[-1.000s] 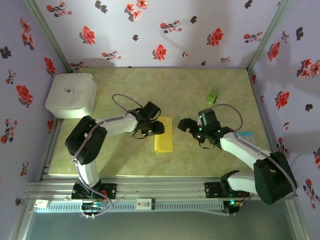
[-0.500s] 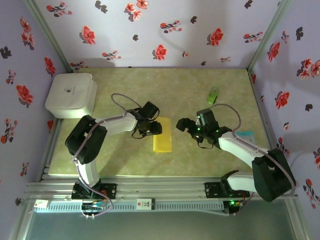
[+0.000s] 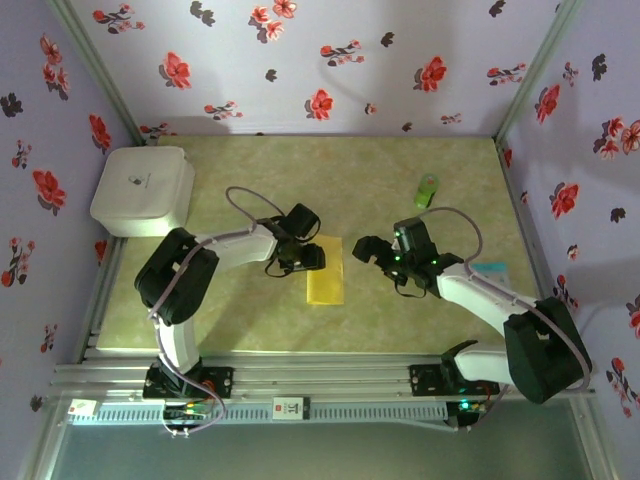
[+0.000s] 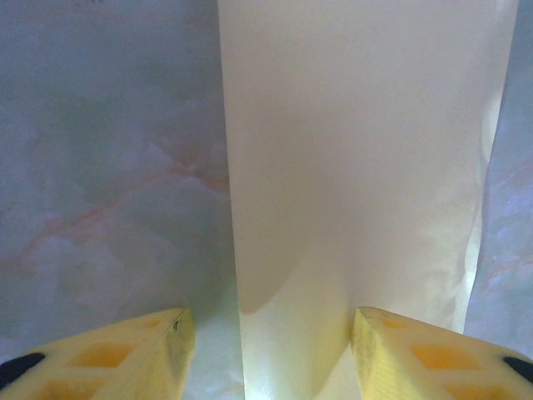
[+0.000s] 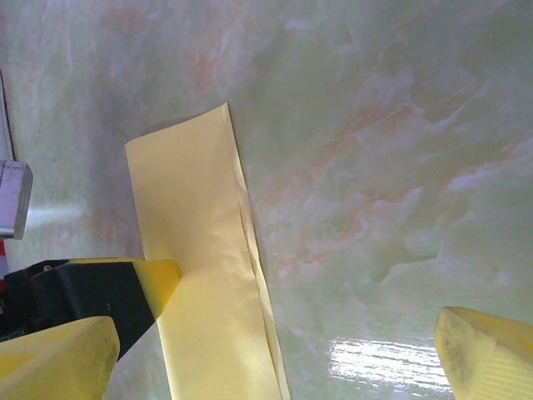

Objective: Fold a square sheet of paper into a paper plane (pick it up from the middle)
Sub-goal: First fold the square sheet of paper in half at the center of the table.

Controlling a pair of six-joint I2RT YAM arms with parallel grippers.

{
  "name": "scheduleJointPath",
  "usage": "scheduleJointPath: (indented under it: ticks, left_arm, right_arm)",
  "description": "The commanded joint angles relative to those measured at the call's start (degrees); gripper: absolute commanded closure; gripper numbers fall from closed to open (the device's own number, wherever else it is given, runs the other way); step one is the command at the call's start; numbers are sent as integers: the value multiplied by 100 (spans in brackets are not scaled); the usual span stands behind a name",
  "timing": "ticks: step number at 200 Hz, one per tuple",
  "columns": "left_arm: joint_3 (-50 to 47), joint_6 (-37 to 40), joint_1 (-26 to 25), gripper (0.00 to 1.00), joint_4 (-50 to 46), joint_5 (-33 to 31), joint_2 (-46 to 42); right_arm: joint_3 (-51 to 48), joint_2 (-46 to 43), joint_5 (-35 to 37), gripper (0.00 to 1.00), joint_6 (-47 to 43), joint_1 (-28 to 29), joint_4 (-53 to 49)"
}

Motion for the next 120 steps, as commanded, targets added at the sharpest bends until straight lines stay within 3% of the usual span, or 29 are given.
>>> scheduleJointPath:
  ticks: [1,120]
  left_arm:
    - [86,68,-48,46,18,-95,333]
    - [256,124,-154,42,-296,-449,604]
  right_arm:
    - [142,118,147,2,63,38,-167]
    - [127,113,158,2,61,38,-221]
